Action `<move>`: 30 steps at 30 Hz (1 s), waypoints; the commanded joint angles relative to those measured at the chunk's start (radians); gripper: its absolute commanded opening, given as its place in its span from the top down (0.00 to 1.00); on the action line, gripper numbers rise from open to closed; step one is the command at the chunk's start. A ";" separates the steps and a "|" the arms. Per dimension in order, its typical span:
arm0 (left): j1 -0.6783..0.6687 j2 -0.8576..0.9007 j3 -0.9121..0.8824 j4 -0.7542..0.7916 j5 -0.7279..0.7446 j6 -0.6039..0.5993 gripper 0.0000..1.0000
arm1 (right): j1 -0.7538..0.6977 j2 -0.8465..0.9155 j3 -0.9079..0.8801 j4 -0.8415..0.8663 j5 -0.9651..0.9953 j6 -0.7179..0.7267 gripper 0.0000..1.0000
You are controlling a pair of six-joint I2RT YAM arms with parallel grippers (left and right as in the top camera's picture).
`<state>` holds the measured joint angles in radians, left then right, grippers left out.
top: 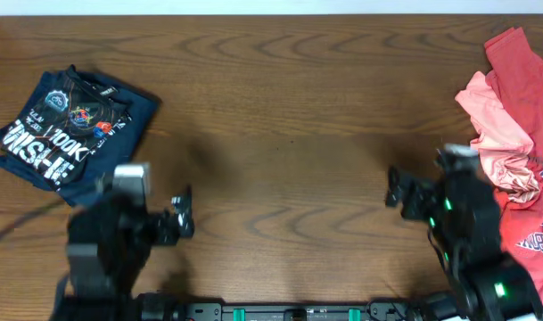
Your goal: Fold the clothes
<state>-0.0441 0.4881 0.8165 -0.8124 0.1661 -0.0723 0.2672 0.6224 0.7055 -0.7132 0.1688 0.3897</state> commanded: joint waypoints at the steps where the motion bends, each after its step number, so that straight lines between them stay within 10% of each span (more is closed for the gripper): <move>1: -0.004 -0.131 -0.014 -0.025 -0.029 -0.007 0.02 | 0.015 -0.097 -0.023 -0.059 0.063 0.024 0.01; 18: -0.004 -0.242 -0.014 -0.074 -0.029 -0.007 0.02 | 0.015 -0.178 -0.023 -0.390 0.063 0.024 0.01; 30: -0.004 -0.242 -0.014 -0.074 -0.029 -0.007 0.02 | -0.142 -0.381 -0.123 -0.291 -0.007 -0.041 0.01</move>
<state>-0.0441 0.2485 0.8062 -0.8867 0.1497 -0.0753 0.1741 0.3119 0.6289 -1.0538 0.1890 0.3950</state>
